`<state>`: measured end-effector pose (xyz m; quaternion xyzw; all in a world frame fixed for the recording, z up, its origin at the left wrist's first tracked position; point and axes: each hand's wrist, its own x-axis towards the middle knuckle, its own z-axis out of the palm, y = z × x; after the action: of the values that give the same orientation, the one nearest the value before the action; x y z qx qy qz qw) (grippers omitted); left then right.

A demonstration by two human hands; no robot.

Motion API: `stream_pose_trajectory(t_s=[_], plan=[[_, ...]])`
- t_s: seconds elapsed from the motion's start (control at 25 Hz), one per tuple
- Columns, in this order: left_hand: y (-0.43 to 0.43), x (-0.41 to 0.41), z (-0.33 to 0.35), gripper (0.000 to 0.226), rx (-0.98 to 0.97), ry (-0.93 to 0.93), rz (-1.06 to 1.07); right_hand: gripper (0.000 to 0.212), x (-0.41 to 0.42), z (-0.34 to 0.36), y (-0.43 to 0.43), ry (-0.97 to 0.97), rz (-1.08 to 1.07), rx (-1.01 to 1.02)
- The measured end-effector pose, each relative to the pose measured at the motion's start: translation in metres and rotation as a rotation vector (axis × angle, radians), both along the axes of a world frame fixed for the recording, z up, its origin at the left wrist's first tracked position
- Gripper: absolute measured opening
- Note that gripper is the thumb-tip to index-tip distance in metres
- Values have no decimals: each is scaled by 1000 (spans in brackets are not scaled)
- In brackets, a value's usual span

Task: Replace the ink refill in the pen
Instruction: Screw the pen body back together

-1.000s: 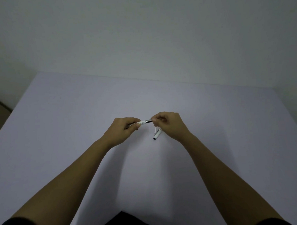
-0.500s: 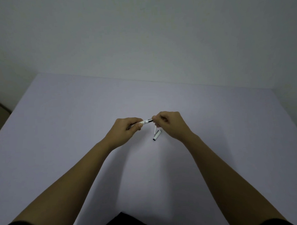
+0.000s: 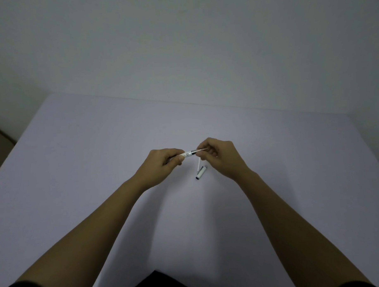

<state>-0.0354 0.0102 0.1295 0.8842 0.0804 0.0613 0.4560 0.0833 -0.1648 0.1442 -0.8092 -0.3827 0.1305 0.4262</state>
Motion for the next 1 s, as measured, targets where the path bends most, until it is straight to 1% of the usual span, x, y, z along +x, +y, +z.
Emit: stream_pose_trajectory(t_s=[0.08, 0.16, 0.2, 0.28, 0.36, 0.44, 0.52, 0.6, 0.68, 0.8, 0.84, 0.92, 1.0], plan=[[0, -2, -1, 22, 29, 2, -19, 14, -1, 0, -1, -32, -12, -26], [-1, -4, -1, 22, 32, -1, -21, 12, -3, 2, -2, -58, 12, -20], [-1, -5, -1, 22, 28, 0, -18, 14, -2, 3, -3, -69, 21, -11], [0, -6, -1, 23, 24, 11, -21, 9, 0, 4, -3, -70, 32, -23], [-1, -6, -1, 23, 18, 17, -24, 13, 2, 7, -2, -61, 14, -68], [-2, -5, 0, 24, 10, 12, -17, 13, 1, 10, -1, -75, 28, -80], [-1, -4, 0, 25, 5, 8, -18, 18, -1, 13, -1, -134, 70, -62], [0, -5, 1, 26, 4, 9, -33, 12, 0, 14, -1, -198, 84, -74], [0, -5, 1, 27, 1, 6, -40, 18, 0, 14, 1, -245, 69, -112], [0, -4, 2, 25, 12, -7, -41, 17, -2, 16, -1, -220, 81, -72], [-1, -4, 2, 24, 16, -8, -39, 21, -2, 17, -2, -220, 104, -52], [-1, -4, 3, 25, 14, -8, -39, 16, -1, 17, -2, -284, 133, -77], [-3, -4, 4, 25, 13, -7, -44, 19, 1, 17, -1, -304, 106, -114]])
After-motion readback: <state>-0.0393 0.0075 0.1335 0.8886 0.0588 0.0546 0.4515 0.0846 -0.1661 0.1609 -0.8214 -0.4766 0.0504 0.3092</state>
